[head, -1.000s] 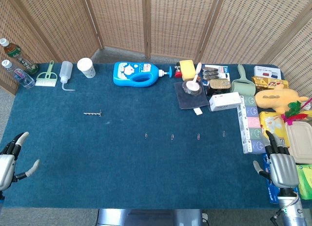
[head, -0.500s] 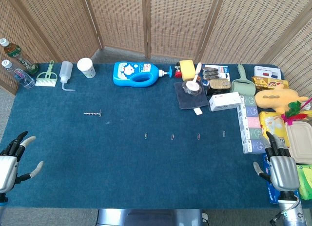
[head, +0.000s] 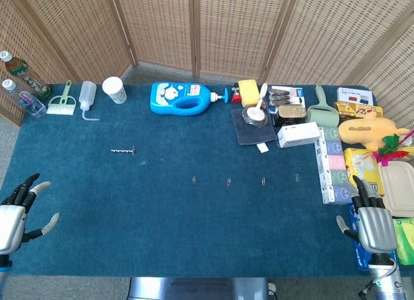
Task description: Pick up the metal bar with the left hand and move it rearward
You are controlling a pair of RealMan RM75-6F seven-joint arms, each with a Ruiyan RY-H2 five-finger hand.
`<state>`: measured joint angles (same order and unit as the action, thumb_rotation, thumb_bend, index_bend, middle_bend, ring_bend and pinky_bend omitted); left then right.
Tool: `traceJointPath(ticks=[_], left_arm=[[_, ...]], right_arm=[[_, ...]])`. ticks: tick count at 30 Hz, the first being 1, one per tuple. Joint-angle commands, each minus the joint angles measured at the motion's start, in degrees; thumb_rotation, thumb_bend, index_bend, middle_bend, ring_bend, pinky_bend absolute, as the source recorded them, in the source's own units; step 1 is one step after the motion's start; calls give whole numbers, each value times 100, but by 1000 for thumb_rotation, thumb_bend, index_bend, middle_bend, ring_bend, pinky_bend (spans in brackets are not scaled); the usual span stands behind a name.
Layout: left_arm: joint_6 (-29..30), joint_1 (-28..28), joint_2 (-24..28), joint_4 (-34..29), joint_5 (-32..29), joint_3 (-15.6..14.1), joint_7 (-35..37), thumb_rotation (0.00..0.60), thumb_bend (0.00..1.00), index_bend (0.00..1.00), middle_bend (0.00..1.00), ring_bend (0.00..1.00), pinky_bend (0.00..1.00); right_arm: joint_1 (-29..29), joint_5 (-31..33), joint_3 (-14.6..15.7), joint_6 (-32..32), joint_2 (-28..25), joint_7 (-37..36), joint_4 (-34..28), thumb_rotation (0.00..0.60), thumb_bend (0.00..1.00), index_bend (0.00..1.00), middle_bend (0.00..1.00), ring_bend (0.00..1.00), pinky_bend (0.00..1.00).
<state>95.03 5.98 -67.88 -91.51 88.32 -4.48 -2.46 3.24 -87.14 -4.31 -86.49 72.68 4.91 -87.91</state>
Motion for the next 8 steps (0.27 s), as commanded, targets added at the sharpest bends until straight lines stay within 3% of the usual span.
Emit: traceJointPath(ticks=[1,8], left_arm=[[-22,-11,9,-18,10,30,-13,370,497,201,109,181,406],[-152,-9,1,-37,43,116,-45,372,497,201,109,181,406]], right_arm=[[9,7,0,9,9,-3,10,600,319,88,67,22,174],[36,32,-2,44,7,31,6,600,319,87,67,23,174]])
